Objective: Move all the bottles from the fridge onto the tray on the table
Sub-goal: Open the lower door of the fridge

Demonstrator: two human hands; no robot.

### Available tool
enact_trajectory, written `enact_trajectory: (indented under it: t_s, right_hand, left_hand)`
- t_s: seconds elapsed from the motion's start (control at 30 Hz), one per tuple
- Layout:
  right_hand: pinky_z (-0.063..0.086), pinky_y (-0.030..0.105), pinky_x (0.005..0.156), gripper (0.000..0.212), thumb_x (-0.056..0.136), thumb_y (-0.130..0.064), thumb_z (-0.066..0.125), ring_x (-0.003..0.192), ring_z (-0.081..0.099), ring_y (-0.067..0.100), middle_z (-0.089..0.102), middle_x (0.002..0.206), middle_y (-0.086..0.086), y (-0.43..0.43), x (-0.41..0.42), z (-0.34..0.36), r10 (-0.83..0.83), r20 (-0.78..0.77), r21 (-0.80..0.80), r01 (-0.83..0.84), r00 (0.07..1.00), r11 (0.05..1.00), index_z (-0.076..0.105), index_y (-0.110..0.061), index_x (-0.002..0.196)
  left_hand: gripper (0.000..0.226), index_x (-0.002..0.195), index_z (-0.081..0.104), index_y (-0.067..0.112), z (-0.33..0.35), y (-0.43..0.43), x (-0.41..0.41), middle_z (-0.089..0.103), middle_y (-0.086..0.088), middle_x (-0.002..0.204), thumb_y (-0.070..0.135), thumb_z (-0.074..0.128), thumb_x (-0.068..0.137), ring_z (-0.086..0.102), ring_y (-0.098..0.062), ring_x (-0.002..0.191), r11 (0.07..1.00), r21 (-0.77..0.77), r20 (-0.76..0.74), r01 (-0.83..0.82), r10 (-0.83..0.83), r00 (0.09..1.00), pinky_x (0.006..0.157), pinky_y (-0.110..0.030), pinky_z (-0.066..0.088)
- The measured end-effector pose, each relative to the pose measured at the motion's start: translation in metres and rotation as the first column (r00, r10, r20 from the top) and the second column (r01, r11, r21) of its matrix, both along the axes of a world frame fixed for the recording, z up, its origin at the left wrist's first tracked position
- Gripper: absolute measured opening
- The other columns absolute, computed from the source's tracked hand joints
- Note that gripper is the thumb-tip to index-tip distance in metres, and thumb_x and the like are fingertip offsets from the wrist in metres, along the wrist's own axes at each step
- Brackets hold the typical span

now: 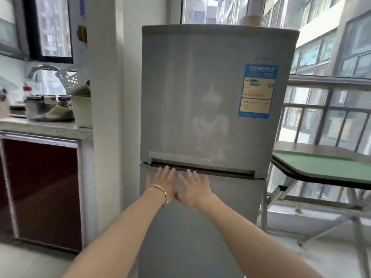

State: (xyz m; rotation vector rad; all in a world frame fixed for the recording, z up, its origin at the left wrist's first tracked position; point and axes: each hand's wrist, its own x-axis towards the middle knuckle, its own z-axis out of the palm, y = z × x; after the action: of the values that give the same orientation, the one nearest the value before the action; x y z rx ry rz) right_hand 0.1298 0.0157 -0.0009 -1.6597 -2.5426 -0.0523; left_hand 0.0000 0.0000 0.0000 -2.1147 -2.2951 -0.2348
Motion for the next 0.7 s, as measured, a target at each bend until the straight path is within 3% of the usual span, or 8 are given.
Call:
enact_trajectory:
  t_s: [0.27, 0.47, 0.6, 0.7]
  right_hand:
    - [-0.009, 0.052, 0.12, 0.086, 0.091, -0.052, 0.035, 0.151, -0.017, 0.019, -0.013, 0.164, 0.001, 0.027, -0.003, -0.018, -0.075, 0.021, 0.032, 0.074, 0.997, 0.997, -0.008, -0.016, 0.156]
    - [0.01, 0.048, 0.121, 0.092, 0.087, -0.053, 0.05, 0.152, -0.006, 0.016, -0.003, 0.165, -0.002, 0.025, -0.003, -0.015, -0.081, -0.089, 0.024, 0.083, 0.993, 0.996, 0.001, -0.018, 0.156]
    - [0.013, 0.048, 0.119, 0.087, 0.089, -0.052, 0.049, 0.152, 0.0, 0.017, 0.002, 0.165, -0.002, 0.02, -0.005, -0.008, -0.095, -0.119, -0.014, 0.094, 0.988, 0.995, 0.006, -0.018, 0.156]
    - [0.02, 0.048, 0.115, 0.074, 0.091, -0.047, 0.048, 0.149, 0.017, 0.022, 0.023, 0.16, 0.003, 0.009, -0.004, -0.004, -0.09, -0.159, 0.046, 0.099, 0.983, 0.994, 0.02, -0.015, 0.152]
  left_hand:
    - [0.085, 0.154, -0.009, 0.015, -0.022, 0.031, -0.005, -0.025, 0.003, 0.16, 0.052, 0.038, 0.093, -0.011, -0.018, 0.151, 0.995, 0.068, -0.118, 0.07, -0.061, 0.991, 0.121, -0.051, 0.003]
    - [0.086, 0.154, 0.004, 0.016, -0.026, 0.035, -0.003, 0.005, 0.001, 0.163, 0.039, 0.052, 0.087, 0.0, -0.019, 0.151, 0.983, 0.175, -0.031, 0.06, -0.055, 0.998, 0.121, -0.049, 0.006]
    - [0.079, 0.154, 0.014, 0.016, -0.021, 0.029, -0.001, 0.017, 0.001, 0.161, 0.032, 0.051, 0.086, 0.012, -0.018, 0.15, 0.981, 0.19, -0.011, 0.043, -0.042, 0.999, 0.121, -0.049, 0.011]
    - [0.063, 0.143, 0.035, 0.018, -0.012, 0.015, -0.002, 0.043, 0.0, 0.146, 0.033, 0.051, 0.084, 0.036, -0.021, 0.137, 0.957, 0.28, -0.104, 0.077, -0.05, 0.993, 0.112, -0.043, 0.029]
